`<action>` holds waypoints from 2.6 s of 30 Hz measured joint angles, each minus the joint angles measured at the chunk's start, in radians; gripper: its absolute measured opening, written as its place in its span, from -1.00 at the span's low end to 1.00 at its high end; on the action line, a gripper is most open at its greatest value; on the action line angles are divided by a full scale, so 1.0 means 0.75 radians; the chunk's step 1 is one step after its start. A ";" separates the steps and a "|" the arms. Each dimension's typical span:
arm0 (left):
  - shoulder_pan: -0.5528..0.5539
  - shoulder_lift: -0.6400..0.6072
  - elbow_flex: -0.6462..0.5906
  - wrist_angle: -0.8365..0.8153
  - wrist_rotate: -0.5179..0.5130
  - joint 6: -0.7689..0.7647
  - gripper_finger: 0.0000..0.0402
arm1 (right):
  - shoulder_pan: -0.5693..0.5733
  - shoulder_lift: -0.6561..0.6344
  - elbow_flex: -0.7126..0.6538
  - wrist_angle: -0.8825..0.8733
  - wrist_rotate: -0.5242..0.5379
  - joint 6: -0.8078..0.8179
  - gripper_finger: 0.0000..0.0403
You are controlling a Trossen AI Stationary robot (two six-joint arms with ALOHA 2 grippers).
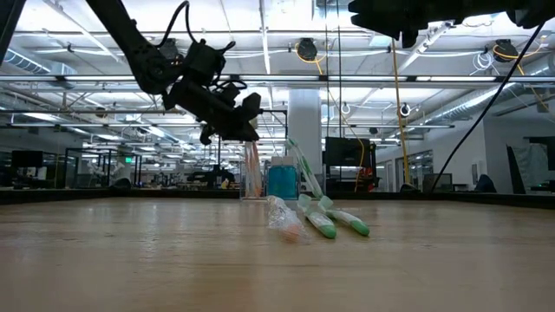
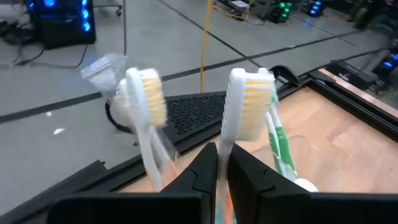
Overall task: Pick & Place toothbrushing station
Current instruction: Put the orange toothbrush into the transparent organizer, then put the green toothbrush into the transparent organizer
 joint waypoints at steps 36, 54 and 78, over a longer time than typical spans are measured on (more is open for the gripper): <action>-0.125 -0.363 0.001 0.019 0.679 -0.014 0.18 | 0.006 0.015 0.001 0.111 -0.425 -0.010 -0.21; -0.148 -0.446 0.001 0.004 0.622 -0.016 0.18 | 0.054 0.812 0.714 -1.145 -0.113 0.756 -0.21; -0.148 -0.446 0.001 0.000 0.621 -0.028 0.18 | -0.007 1.192 0.725 -1.147 -0.179 1.220 -0.21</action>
